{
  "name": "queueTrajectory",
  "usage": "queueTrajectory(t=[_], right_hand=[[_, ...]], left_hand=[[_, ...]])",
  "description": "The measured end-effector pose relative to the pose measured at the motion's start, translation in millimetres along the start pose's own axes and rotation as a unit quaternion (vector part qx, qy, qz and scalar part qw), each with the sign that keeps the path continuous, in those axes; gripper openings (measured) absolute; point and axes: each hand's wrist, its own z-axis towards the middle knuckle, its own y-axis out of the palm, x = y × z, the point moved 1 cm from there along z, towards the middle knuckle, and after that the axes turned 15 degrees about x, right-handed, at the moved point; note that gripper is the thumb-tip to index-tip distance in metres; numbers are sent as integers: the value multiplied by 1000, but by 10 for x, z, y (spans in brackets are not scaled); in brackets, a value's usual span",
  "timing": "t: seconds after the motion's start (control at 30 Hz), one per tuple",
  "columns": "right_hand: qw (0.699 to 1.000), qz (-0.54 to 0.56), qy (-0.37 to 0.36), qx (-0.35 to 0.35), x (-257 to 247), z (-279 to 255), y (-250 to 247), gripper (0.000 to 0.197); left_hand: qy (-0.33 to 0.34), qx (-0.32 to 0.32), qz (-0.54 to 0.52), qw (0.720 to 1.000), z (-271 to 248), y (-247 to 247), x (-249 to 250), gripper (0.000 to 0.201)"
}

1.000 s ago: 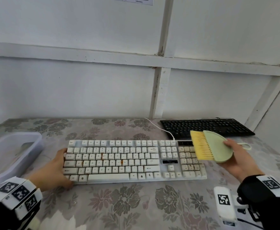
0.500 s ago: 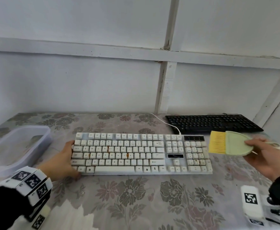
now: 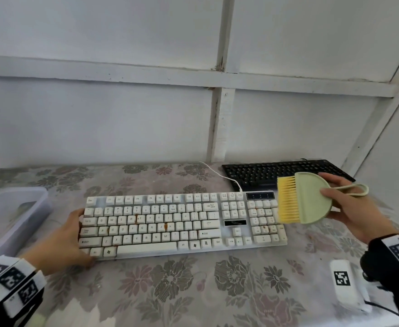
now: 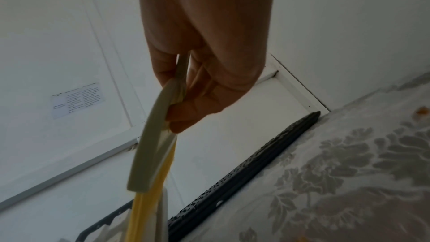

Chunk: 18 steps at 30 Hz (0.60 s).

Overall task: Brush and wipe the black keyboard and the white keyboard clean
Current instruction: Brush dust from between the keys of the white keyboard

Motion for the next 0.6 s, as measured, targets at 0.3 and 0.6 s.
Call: queueTrajectory(t=[0.3, 0.6], right_hand=[[995, -37, -92, -8, -118, -29, 112, 39], [993, -102, -36, -44, 57, -254, -23, 33]], left_hand=[[-3, 1, -17, 1000, 33, 12, -64, 116], [6, 6, -28, 1000, 9, 20, 6, 115]])
